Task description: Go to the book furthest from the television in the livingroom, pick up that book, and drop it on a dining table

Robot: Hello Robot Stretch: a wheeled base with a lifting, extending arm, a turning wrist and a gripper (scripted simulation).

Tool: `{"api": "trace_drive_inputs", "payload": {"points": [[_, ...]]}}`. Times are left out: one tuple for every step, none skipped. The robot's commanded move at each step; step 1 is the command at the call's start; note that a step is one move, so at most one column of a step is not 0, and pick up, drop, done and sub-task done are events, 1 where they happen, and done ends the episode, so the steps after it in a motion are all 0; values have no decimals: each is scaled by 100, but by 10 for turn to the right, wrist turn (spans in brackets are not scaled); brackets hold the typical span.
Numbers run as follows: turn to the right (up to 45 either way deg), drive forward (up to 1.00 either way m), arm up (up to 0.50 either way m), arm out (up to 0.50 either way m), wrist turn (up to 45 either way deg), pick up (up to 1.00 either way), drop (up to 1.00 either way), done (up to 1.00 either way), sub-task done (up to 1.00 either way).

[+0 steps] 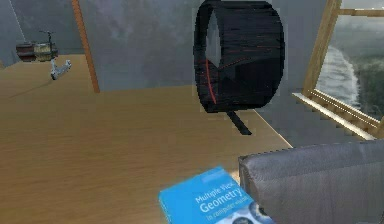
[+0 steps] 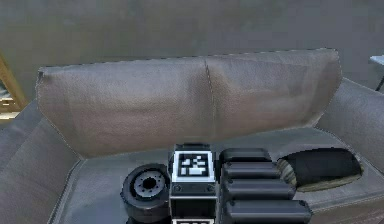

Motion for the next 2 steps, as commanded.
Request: {"api": "trace_drive_inputs", "payload": {"points": [[-450, 0, 0, 0, 0, 0, 0, 0, 0], [-450, 0, 0, 0, 0, 0, 0, 0, 0]]}}
